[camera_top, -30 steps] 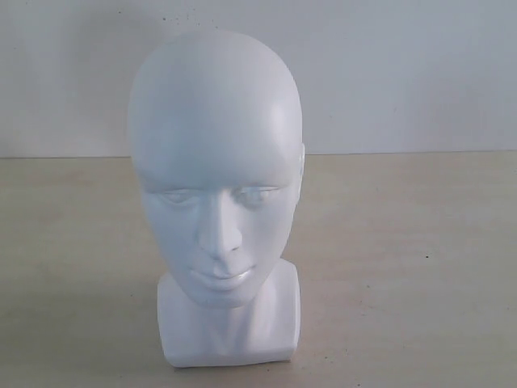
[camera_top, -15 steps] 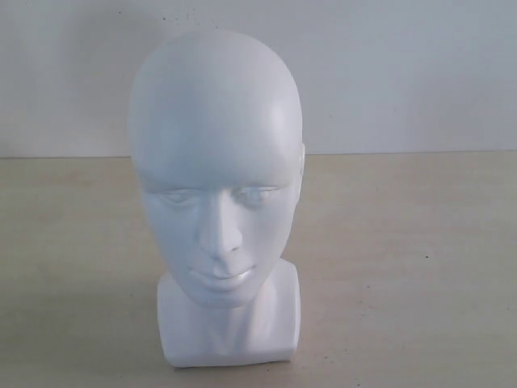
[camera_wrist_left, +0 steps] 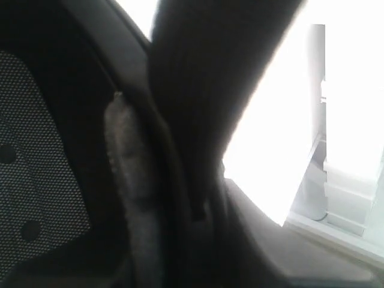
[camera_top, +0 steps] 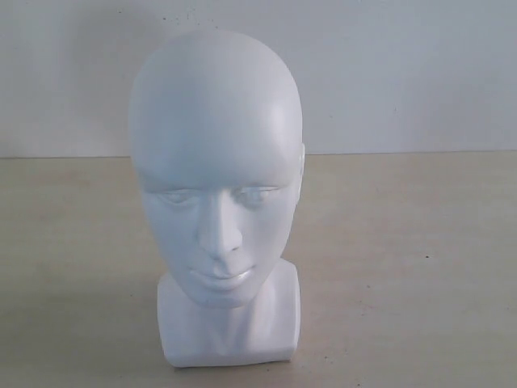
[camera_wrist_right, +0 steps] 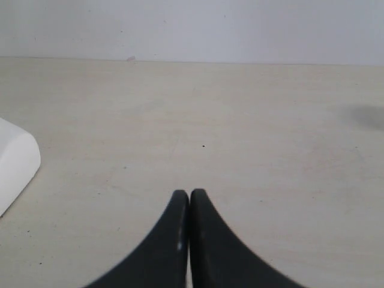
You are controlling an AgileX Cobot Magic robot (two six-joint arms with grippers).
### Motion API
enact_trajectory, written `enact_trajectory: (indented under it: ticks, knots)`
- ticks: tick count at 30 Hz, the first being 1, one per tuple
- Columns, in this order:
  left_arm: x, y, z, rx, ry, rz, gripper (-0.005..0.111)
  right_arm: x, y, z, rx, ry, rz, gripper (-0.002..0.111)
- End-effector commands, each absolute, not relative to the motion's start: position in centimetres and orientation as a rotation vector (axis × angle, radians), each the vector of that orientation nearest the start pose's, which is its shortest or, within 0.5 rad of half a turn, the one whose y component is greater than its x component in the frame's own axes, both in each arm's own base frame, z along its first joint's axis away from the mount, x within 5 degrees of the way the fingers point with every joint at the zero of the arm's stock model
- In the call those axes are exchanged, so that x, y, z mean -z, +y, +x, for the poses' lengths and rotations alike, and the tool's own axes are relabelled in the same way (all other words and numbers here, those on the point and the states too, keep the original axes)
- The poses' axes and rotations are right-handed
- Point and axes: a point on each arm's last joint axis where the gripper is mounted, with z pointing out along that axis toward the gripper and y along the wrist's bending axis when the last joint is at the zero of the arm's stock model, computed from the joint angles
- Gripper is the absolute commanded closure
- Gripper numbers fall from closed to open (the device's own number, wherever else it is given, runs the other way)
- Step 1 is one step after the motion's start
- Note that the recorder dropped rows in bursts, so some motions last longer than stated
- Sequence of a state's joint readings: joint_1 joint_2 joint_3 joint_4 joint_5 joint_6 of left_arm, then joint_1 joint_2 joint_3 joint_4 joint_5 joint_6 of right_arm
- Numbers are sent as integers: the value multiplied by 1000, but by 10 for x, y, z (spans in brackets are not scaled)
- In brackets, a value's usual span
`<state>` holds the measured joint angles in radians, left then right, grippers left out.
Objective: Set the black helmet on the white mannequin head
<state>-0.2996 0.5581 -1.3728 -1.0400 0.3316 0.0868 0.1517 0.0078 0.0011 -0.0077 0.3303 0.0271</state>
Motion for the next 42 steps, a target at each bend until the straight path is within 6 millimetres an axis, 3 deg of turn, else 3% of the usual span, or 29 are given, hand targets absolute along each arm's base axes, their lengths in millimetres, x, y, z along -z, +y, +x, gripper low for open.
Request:
enact_trajectory:
  ticks: [1,3,10,18,25,28,31,36,40,42]
  knots:
    - [-583,-12,-32,1214,834,-3,102,-184,8,53,-112,1802,-119,108]
    - [-585,-13,-33,1287,819,-14,102,-184,8,53,-112,1802,-119,108]
    - [-593,-8,-42,1217,772,-1,102,-184,8,53,-112,1802,-119,108]
    - [-596,5,-41,1213,752,-158,102,-184,8,53,-112,1802,-119,108]
    - [-598,8,-39,1306,720,-237,102,-184,8,53,-112,1802,-119,108]
    - [-600,12,-41,1439,633,-300,102,-184,8,53,-112,1802,-119,108]
    - [-609,10,-49,1625,403,-154,102,-184,8,53,-112,1802,-119,108]
    - [-616,-9,-51,1824,316,151,102,-184,8,53,-112,1803,-119,108]
    - [-617,-13,-55,1927,120,388,102,-184,8,53,-112,1803,-119,108]
    - [-610,-10,-47,1964,20,383,102,-184,8,53,-112,1803,-119,108]
